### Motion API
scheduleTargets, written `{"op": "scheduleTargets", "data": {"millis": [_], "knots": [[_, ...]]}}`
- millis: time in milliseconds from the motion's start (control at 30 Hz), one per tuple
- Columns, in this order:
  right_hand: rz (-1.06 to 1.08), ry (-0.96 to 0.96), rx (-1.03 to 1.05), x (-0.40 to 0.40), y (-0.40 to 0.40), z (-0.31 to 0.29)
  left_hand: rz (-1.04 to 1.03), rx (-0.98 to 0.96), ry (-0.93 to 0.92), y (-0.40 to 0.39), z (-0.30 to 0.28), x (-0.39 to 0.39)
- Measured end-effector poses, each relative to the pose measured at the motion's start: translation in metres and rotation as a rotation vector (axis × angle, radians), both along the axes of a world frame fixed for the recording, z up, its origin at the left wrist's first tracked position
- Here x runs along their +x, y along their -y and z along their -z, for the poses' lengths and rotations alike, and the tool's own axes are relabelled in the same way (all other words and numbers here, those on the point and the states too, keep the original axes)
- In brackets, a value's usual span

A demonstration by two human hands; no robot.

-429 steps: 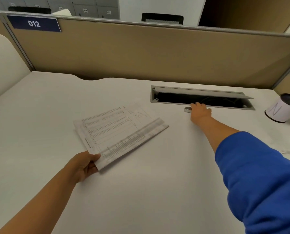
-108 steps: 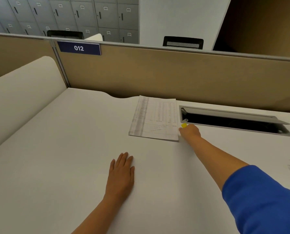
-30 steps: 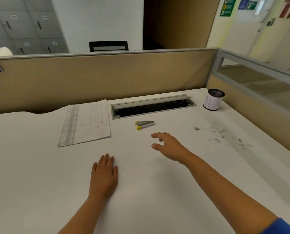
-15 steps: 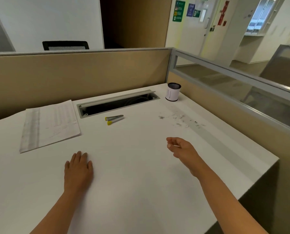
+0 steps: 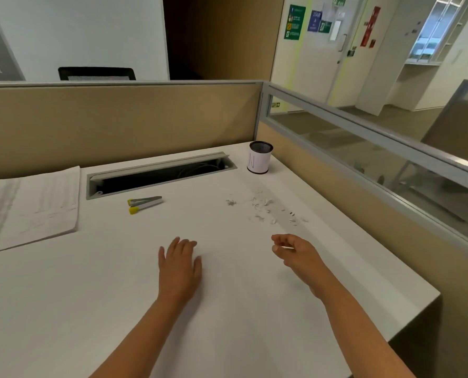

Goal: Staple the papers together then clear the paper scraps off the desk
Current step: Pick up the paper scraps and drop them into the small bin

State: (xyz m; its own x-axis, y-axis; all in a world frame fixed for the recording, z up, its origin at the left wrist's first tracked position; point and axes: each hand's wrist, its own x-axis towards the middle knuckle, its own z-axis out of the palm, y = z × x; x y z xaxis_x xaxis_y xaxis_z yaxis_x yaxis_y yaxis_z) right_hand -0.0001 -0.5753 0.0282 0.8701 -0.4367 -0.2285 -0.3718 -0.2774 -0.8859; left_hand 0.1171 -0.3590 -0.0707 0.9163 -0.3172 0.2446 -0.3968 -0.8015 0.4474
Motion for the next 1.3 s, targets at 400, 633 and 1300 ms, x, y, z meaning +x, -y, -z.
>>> {"op": "scheduleTargets", "data": {"millis": [400, 633, 1300], "knots": [[0.005, -0.263, -0.387, 0.055, 0.179, 0.042, -0.051, 0.057, -0.109, 0.161, 0.012, 0.007], [-0.13, -0.303, -0.522, 0.113, 0.176, 0.052, -0.101, 0.091, -0.083, 0.168, 0.016, 0.008], [0.063, -0.079, -0.016, 0.103, 0.182, 0.067, 0.006, 0.079, 0.01, 0.18, 0.005, 0.043]]}}
